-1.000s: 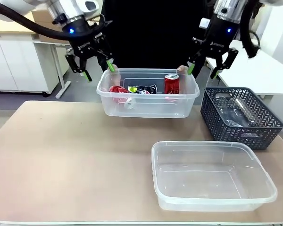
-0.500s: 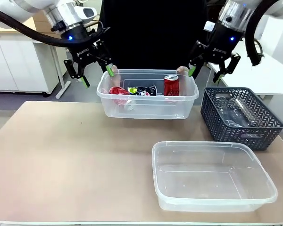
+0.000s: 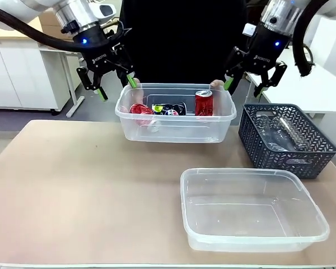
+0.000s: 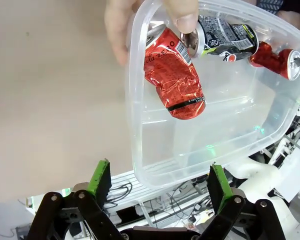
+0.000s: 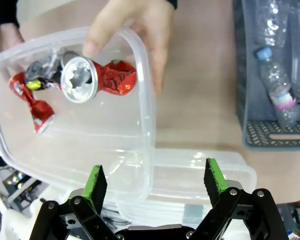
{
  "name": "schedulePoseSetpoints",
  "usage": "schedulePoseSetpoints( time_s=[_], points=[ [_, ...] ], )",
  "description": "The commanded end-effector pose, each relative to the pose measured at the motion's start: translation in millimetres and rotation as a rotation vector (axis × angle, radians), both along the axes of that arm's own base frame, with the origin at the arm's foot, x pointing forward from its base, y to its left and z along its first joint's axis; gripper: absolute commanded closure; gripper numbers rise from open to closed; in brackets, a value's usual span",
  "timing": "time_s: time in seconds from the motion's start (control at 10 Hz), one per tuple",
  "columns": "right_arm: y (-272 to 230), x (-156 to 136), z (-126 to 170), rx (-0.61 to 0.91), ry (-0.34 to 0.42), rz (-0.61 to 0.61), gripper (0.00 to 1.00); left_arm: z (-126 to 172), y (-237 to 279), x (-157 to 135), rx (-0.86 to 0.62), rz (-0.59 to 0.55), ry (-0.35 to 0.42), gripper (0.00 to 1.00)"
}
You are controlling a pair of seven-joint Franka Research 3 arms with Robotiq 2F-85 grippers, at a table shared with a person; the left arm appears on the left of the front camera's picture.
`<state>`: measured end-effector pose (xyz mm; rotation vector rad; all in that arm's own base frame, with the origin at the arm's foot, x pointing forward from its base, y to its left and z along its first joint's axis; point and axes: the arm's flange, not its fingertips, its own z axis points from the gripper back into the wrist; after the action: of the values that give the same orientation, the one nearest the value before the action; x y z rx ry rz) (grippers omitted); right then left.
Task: Sort the waste into each basket.
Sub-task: Pick up the Organizing box on the right side of the table and lift it.
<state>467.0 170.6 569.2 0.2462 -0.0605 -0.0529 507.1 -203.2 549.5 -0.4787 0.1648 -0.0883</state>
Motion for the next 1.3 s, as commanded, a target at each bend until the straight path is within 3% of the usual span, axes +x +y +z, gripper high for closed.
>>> schedulePoseSetpoints(
  time_s=[0.0, 0.2, 0.4, 0.5, 0.6, 0.8, 0.9, 1.0, 1.1, 1.2],
  points=[
    [0, 0, 0, 0.000, 0.000, 0.000, 0.00, 0, 0, 0, 0.000, 0.000, 0.000, 0.00],
    [-19, -57, 42, -0.007, -0.024, 0.090, 0.00, 43, -3, -39, 0.036, -0.061, -0.060, 0.00],
    [-62, -144, 69, -0.036, -0.064, 0.093, 0.00, 68, 4, -107, 0.053, -0.155, -0.072, 0.00],
    [-79, -180, 72, -0.051, -0.083, 0.048, 0.00, 66, -1, -135, 0.025, -0.270, -0.027, 0.00],
    [-93, -208, 68, -0.062, -0.099, -0.009, 0.00, 54, -12, -155, 0.075, -0.256, -0.033, 0.00],
    [-111, -260, 47, -0.106, -0.092, -0.024, 0.00, 19, -44, -193, 0.127, -0.425, 0.029, 0.00],
    [-111, -261, 37, -0.144, -0.076, -0.027, 0.00, 8, -49, -190, 0.178, -0.377, 0.056, 0.00],
    [-102, -250, 67, -0.072, -0.085, -0.030, 0.00, 43, -39, -190, 0.108, -0.349, 0.026, 0.00],
    [-102, -250, 67, -0.072, -0.085, -0.030, 0.00, 43, -39, -190, 0.108, -0.349, 0.026, 0.00],
    [-108, -268, 48, -0.100, -0.082, -0.052, 0.00, 15, -53, -200, 0.143, -0.384, 0.060, 0.00]
  ],
)
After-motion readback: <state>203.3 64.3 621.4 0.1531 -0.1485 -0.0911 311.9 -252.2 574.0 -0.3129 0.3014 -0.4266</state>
